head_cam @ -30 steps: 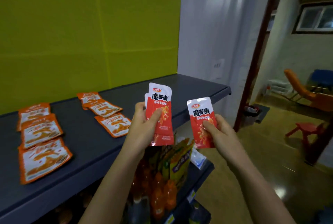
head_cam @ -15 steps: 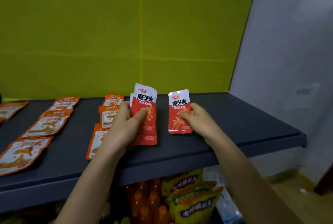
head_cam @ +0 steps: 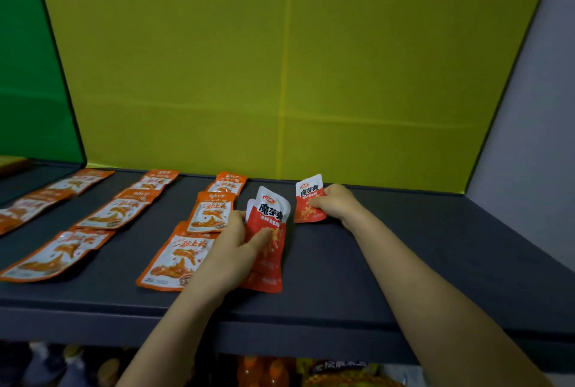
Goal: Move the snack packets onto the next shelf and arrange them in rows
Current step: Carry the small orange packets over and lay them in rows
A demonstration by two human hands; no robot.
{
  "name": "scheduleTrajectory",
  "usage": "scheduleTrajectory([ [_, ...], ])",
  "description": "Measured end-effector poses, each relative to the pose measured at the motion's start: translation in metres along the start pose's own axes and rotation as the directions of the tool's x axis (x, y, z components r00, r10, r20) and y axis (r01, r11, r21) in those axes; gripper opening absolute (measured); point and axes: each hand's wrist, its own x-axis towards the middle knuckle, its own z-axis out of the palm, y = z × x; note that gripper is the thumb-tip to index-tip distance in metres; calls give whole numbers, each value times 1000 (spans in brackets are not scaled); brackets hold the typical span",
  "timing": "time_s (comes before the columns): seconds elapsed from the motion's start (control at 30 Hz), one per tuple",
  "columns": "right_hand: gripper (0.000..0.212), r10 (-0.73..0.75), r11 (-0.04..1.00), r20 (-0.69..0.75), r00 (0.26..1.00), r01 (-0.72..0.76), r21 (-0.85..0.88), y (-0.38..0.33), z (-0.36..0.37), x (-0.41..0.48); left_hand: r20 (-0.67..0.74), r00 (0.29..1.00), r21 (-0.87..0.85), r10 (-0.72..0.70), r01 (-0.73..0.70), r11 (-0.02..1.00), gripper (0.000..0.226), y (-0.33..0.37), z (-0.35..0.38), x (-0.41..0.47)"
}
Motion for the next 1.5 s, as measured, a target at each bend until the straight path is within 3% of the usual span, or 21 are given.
scheduleTrajectory([
  [0.4,39,-103,921,-117,988,51,-385,-12,18,20,-26,1000,43,-2,3,999,16,2,-1,-1],
  [0.63,54,-200,758,-100,975,89,-646,-17,6,0,-28,999,9,-28,29,1000,13,3,-3,-2],
  [0.7,57,-254,790,-98,962,148,-595,-22,-5,-12,-31,999,-4,-30,30,1000,14,3,-3,-3],
  [0.8,64,-304,886,24,952,292,-360,-29,-16,-39,-33,999,-30,-13,12,999,18,4,-3,-3],
  [0.9,60,-322,882,157,934,356,-309,-25,-9,-73,-27,1000,-95,-6,3,995,20,5,0,-3],
  [0.97,50,-338,870,164,927,374,-322,-17,-3,-88,-10,1000,-122,-7,6,992,19,5,4,-3],
  [1.13,32,-319,944,86,944,324,-59,1,-19,-93,68,998,-84,-18,23,996,17,8,13,-6],
  [1.33,29,-206,929,8,979,192,315,15,-44,-77,121,986,318,111,-145,937,20,8,23,-10],
  [1.4,31,-189,930,-3,982,180,319,15,-44,-71,105,978,489,181,-210,847,19,6,28,-11],
  [1.5,30,-163,942,32,986,146,301,12,-37,-60,132,956,729,263,-274,627,27,1,33,-9],
])
